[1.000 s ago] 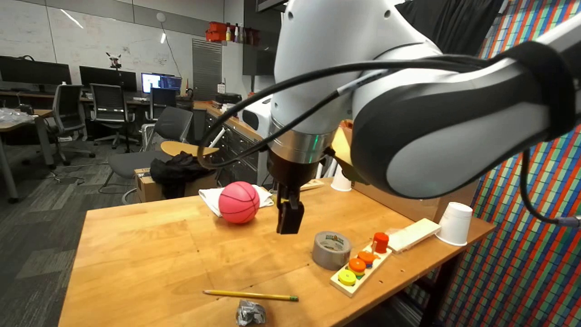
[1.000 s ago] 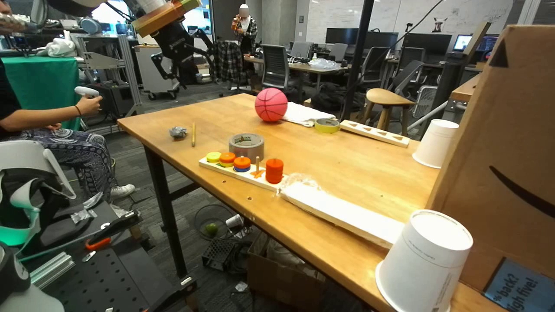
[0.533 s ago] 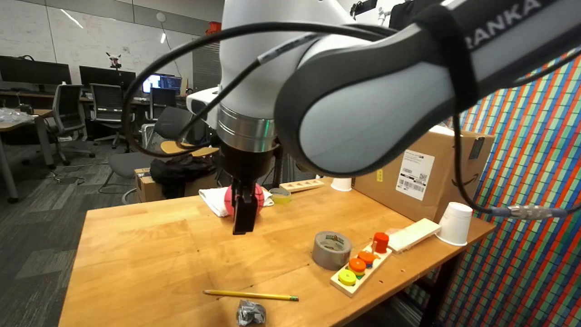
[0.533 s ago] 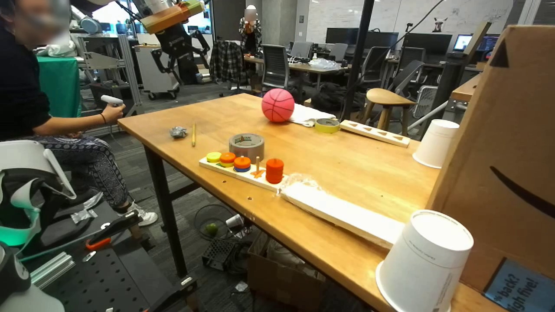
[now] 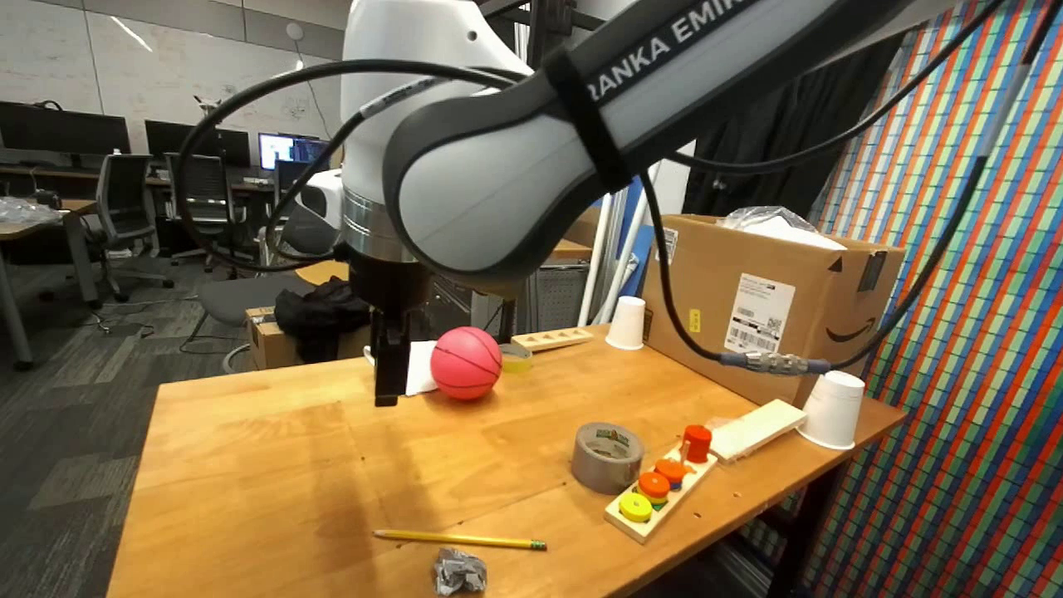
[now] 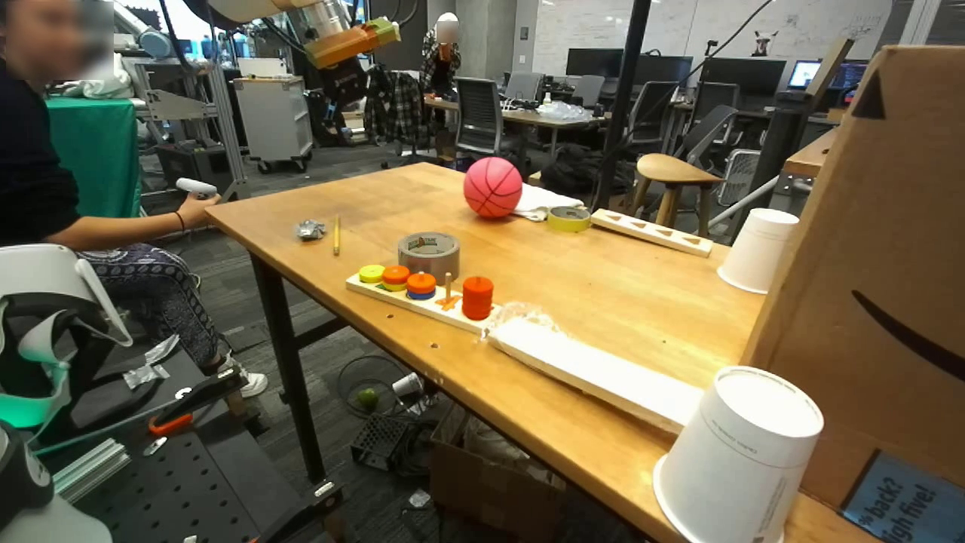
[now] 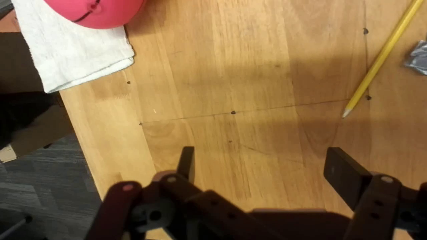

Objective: Push the ball on the table to the right.

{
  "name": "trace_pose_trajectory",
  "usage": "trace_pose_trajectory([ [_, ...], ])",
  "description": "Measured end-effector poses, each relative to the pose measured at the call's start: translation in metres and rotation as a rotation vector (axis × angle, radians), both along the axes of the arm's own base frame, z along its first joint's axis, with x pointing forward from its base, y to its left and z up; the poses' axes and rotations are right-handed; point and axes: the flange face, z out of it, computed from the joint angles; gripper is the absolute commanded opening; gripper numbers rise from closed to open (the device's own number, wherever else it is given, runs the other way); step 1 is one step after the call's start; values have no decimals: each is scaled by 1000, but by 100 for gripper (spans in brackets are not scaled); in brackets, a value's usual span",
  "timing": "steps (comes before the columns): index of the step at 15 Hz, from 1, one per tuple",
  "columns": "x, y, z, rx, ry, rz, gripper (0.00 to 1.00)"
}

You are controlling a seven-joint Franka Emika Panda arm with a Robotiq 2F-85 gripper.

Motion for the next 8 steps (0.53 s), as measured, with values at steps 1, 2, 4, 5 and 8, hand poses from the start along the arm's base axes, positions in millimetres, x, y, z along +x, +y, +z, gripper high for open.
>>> trace_pose_trajectory([
  [1, 10, -7, -2, -3, 6, -1, 100],
  [2, 20, -15, -3, -6, 10, -2, 100],
  [4, 36, -31, -4, -9, 16, -1, 100],
  [5, 42, -37, -5, -9, 20, 2, 100],
  [8, 59, -51, -3, -18, 17, 19, 100],
])
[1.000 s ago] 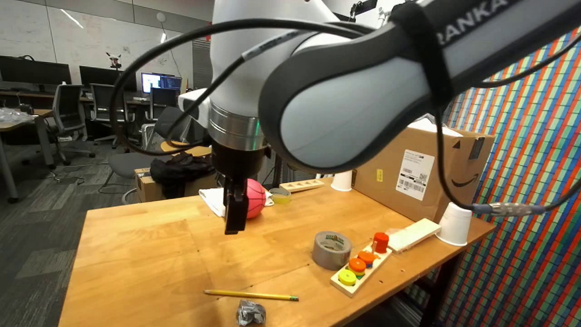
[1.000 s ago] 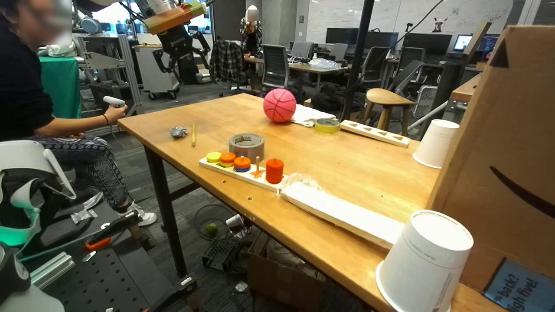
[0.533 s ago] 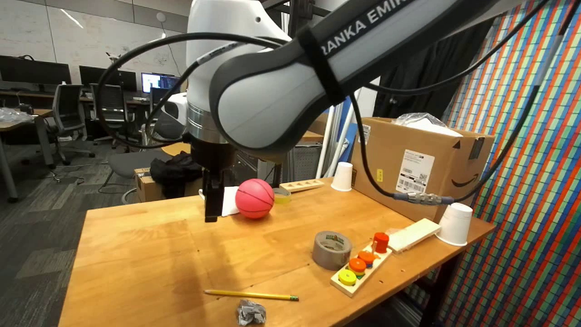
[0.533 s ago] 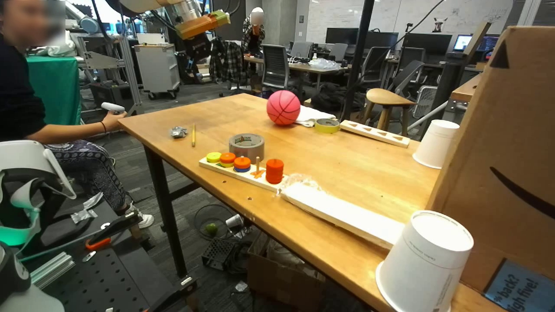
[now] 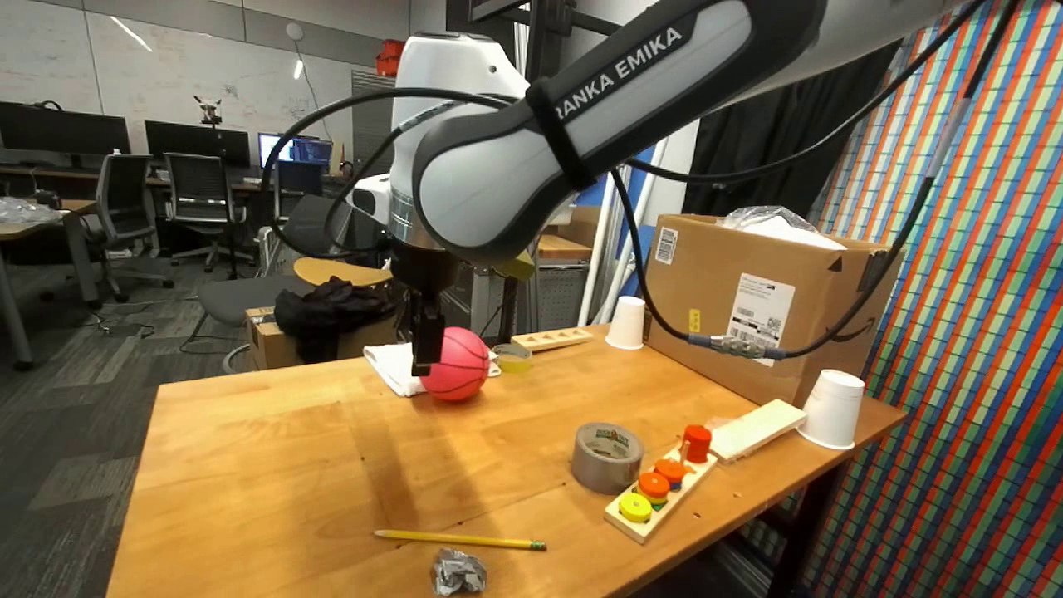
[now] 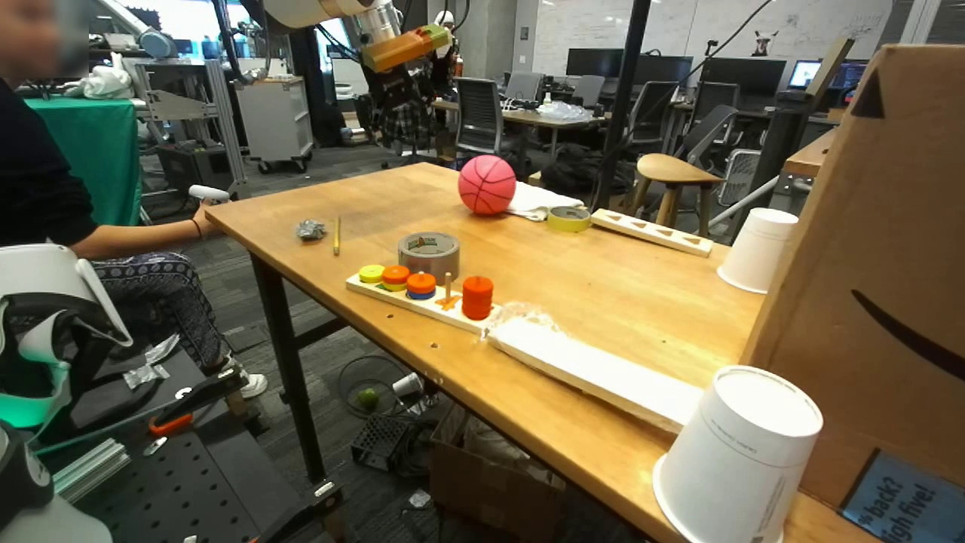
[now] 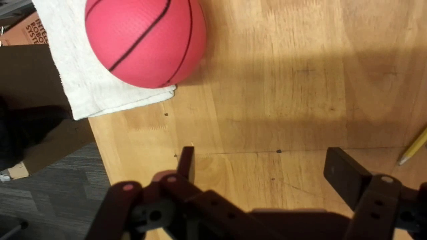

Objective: Push the ball on the table to the right.

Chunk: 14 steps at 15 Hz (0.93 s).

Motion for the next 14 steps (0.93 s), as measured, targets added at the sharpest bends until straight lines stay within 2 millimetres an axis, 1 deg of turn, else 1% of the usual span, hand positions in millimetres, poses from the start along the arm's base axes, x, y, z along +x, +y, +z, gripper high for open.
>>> trace_pose_trajectory([
  [3, 16, -2, 2, -3, -3, 12, 100],
  [9, 53, 4, 8, -3, 2, 18, 100],
  [12, 74, 7, 5, -5, 14, 21, 100],
  [14, 87, 7, -1, -5, 36, 20, 100],
])
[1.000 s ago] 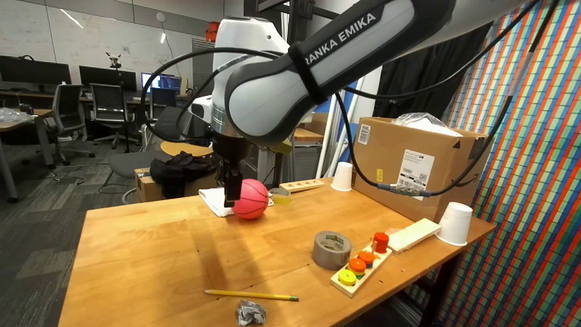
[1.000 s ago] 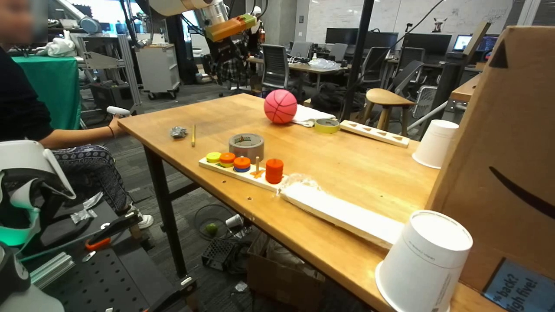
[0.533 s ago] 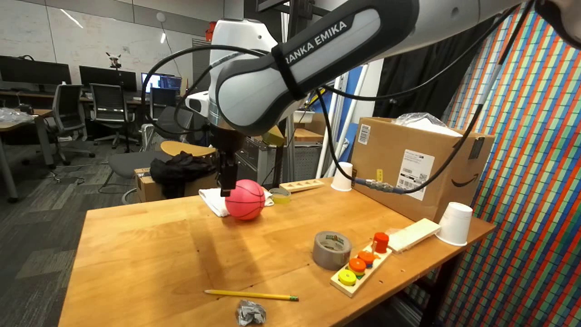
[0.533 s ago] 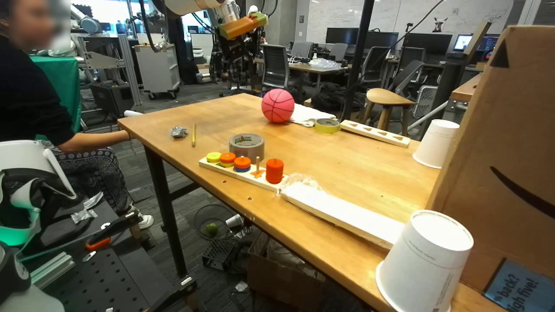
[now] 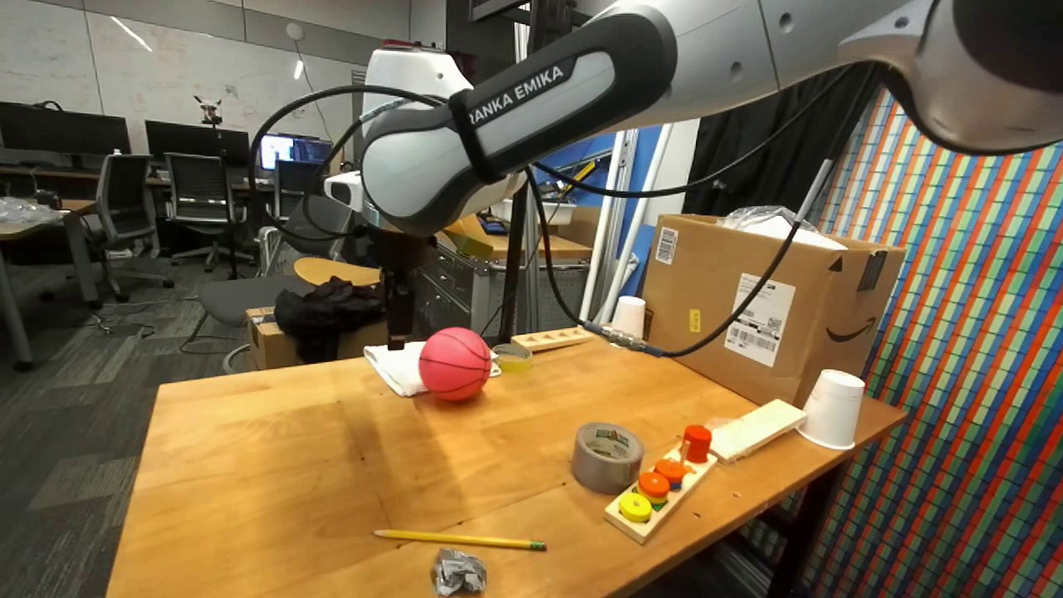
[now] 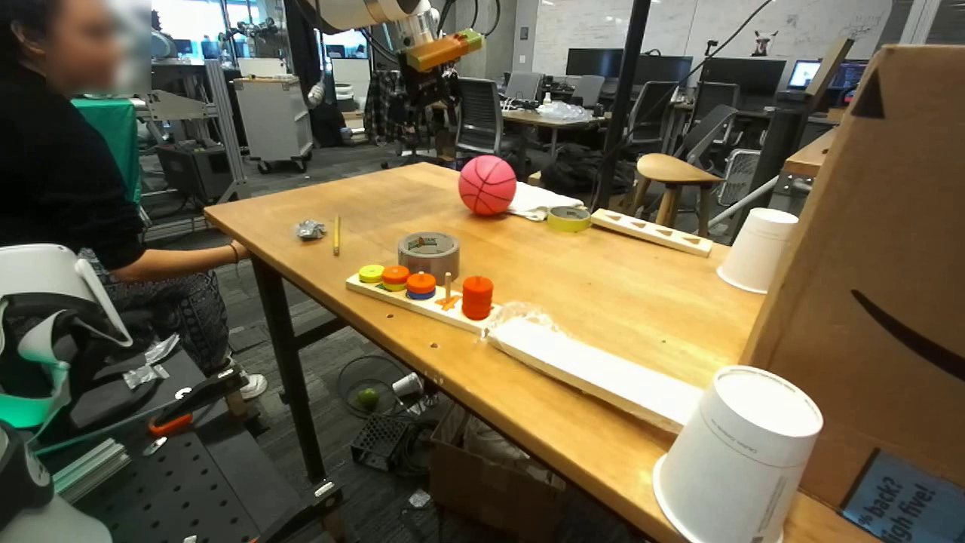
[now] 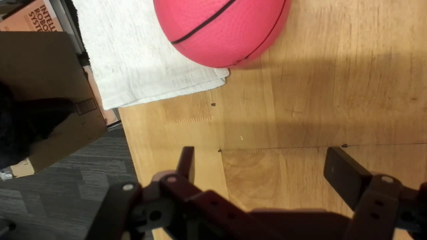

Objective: Push the ball on the table to the right.

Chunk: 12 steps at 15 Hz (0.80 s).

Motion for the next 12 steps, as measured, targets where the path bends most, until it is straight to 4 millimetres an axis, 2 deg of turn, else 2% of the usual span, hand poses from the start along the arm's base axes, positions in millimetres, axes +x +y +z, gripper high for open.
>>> trace_pose_trajectory([
  [7, 42, -7, -19, 16, 62, 8, 100],
  [12, 76, -33, -29, 34, 88, -30, 100],
])
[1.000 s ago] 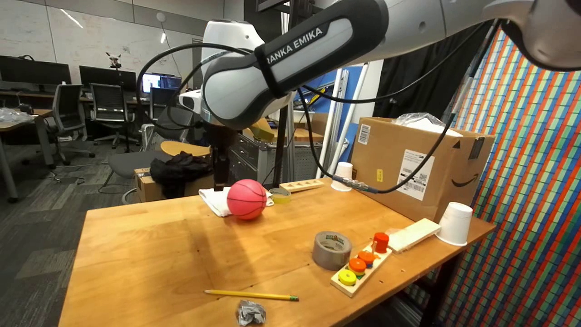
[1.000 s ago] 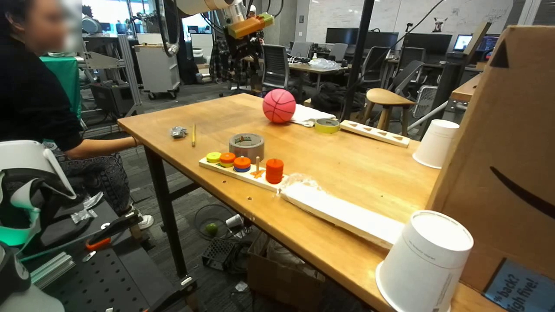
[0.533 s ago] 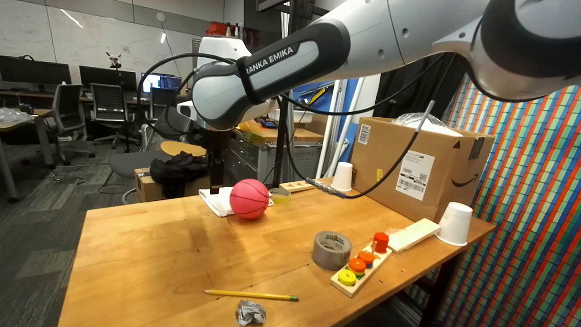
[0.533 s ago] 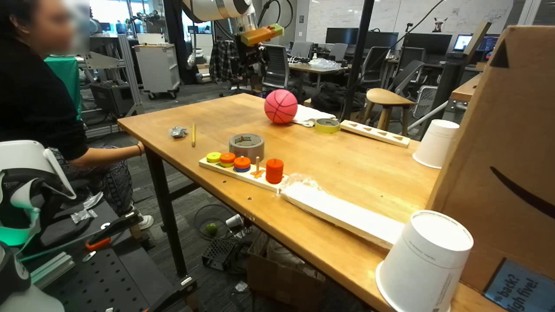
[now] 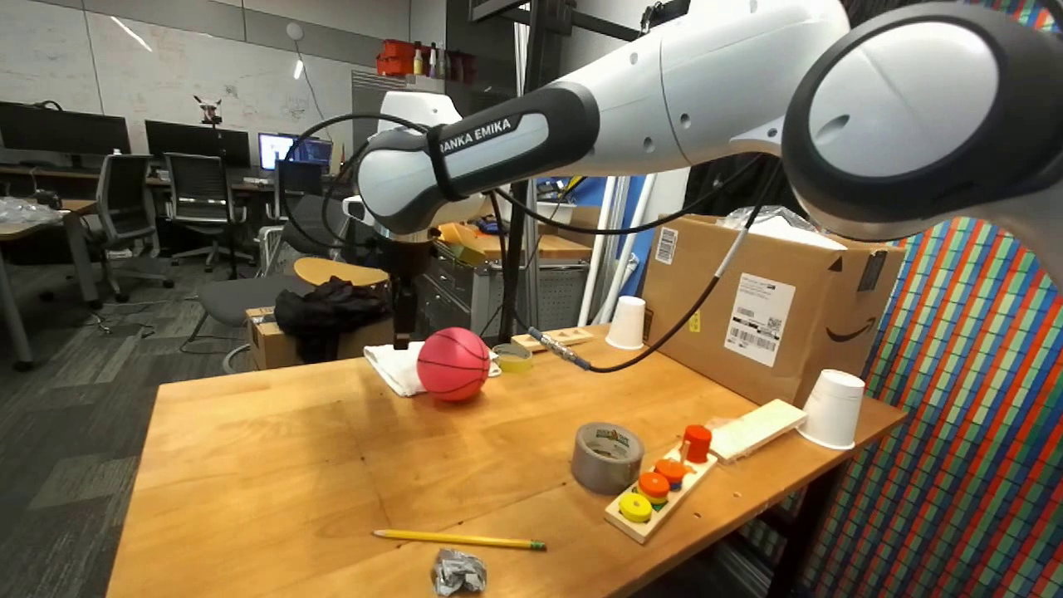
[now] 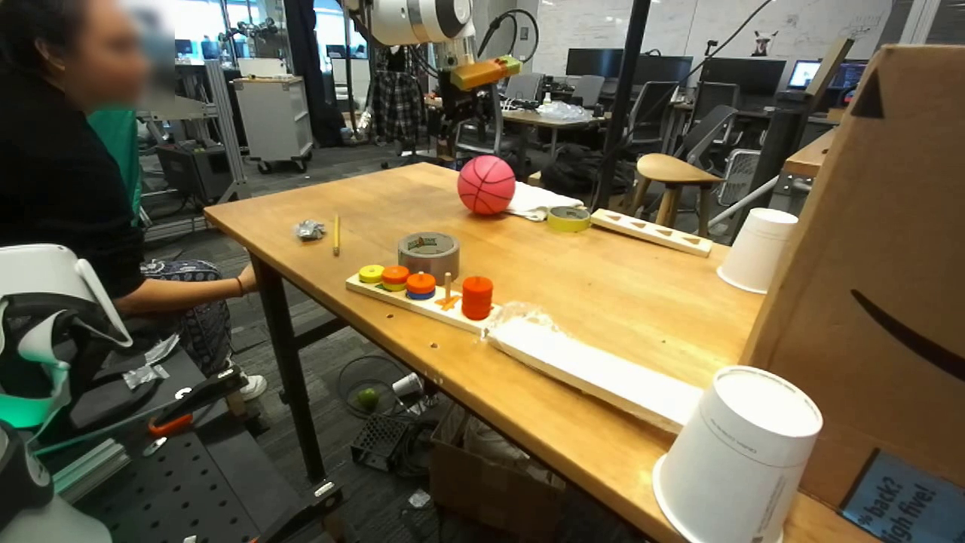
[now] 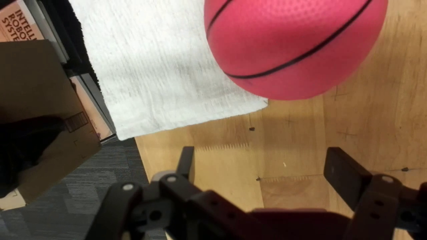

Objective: Push the ball on the table to the right.

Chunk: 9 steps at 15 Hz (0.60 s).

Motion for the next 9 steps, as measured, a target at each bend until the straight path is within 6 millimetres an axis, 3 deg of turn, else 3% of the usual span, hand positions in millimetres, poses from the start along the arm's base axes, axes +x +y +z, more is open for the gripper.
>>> trace_pose_trajectory([
  [3, 16, -28, -15, 10, 58, -57, 100],
  [5, 23, -57, -24, -6, 123, -125, 100],
  [7, 30, -100, -20, -51, 152, -224, 100],
  [9, 38, -157, 0, -139, 108, -296, 100],
])
